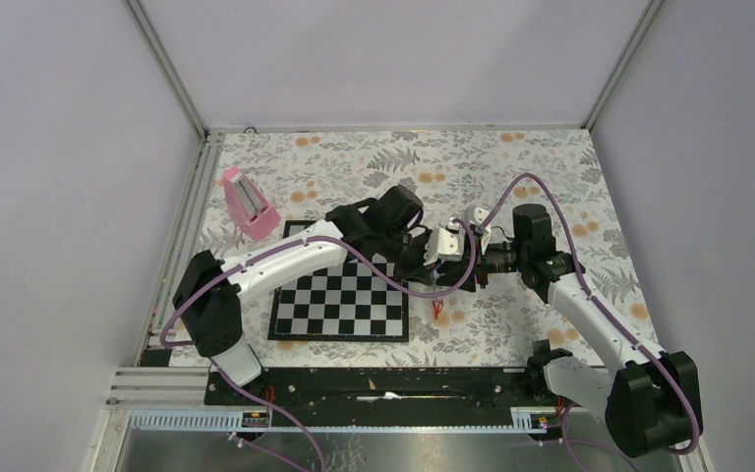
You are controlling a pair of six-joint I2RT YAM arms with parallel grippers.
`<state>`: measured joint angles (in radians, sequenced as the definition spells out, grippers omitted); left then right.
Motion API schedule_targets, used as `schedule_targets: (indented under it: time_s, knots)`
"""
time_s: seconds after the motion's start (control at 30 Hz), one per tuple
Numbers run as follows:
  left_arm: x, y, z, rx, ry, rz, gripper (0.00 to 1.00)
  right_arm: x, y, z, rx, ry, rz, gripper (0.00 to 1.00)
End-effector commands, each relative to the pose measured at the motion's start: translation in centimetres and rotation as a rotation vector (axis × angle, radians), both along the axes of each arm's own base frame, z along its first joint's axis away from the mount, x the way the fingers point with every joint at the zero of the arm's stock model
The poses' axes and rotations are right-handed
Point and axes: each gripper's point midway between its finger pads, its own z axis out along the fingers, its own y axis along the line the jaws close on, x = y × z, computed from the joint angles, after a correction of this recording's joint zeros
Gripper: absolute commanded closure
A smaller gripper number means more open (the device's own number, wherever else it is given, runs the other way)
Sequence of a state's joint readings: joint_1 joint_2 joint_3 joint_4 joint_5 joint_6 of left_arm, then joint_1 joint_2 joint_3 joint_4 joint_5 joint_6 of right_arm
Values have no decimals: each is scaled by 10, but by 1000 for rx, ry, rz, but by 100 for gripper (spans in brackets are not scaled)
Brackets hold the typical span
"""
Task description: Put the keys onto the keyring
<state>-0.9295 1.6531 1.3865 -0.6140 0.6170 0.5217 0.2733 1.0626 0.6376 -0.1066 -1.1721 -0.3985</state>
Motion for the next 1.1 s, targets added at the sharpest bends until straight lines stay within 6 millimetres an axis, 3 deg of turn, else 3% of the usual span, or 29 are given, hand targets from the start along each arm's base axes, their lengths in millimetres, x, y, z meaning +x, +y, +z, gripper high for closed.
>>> schedule_targets:
  time_s: [0.0, 0.17, 0.37, 0.43, 0.5, 0.6, 0.77, 0.9, 0.97, 1.07]
  knots:
    - [1, -17, 35, -109, -33, -21, 100, -3, 4, 3, 25, -14, 31, 60]
    - [1, -17, 33, -111, -26, -16, 100, -4, 4, 1, 24, -9, 33, 63]
    - [1, -19, 33, -115, -14, -16, 100, -5, 5, 3, 33, -2, 41, 75]
    - [1, -20, 33, -116, -13, -14, 100, -5, 5, 3, 34, -2, 42, 83]
    - [1, -20, 33, -115, -11, -13, 100, -6, 6, 3, 37, 0, 47, 98]
    - [3, -20, 34, -118, -15, -3, 99, -6, 5, 7, 37, -3, 50, 100]
    - [10, -10, 40, -159, -46, -6, 65, -4, 0, 18, 16, -52, 29, 100]
    - [31, 6, 43, -222, -97, 34, 34, -4, -12, 24, -41, -59, -18, 100]
    - [47, 13, 42, -243, -88, 81, 27, -4, -21, 25, -103, -75, -52, 100]
    - [72, 14, 28, -225, -75, 153, 24, -12, -35, 25, -188, -74, -88, 100]
